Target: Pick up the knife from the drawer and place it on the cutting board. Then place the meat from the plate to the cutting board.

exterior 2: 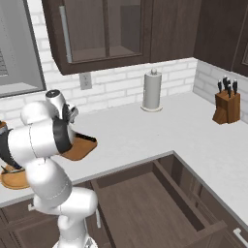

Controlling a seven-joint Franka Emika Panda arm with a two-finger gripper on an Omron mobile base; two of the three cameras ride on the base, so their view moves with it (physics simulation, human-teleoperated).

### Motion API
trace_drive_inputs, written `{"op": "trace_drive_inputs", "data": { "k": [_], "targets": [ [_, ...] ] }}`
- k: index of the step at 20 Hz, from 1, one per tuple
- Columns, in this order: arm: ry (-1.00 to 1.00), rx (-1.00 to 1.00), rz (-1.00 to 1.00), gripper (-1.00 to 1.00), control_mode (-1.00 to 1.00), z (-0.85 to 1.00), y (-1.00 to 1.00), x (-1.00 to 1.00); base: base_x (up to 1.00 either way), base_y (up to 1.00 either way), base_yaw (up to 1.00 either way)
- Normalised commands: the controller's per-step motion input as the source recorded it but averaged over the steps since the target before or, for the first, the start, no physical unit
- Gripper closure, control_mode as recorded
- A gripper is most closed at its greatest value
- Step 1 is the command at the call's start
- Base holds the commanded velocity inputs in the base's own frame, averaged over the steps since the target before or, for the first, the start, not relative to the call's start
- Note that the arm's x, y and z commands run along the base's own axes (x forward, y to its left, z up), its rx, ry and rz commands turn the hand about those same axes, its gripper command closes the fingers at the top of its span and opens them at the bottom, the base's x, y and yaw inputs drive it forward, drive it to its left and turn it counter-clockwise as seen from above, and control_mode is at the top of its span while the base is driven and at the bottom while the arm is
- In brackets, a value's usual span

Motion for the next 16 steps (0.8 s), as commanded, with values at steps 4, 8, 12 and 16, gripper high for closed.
{"op": "trace_drive_inputs", "data": {
  "k": [4,8,12,16],
  "targets": [
    [0.04,0.01,0.01,-1.0,-1.0,0.37,0.15,-0.61,0.0,0.0,0.0],
    [0.0,0.02,-0.19,-1.0,-1.0,0.26,0.44,-0.65,0.0,0.0,0.0],
    [0.0,0.19,-0.51,-1.0,-1.0,0.22,0.36,-0.75,0.0,0.0,0.0],
    [0.01,0.29,-0.48,-1.0,-1.0,0.18,0.12,-0.81,0.0,0.0,0.0]
  ]
}}
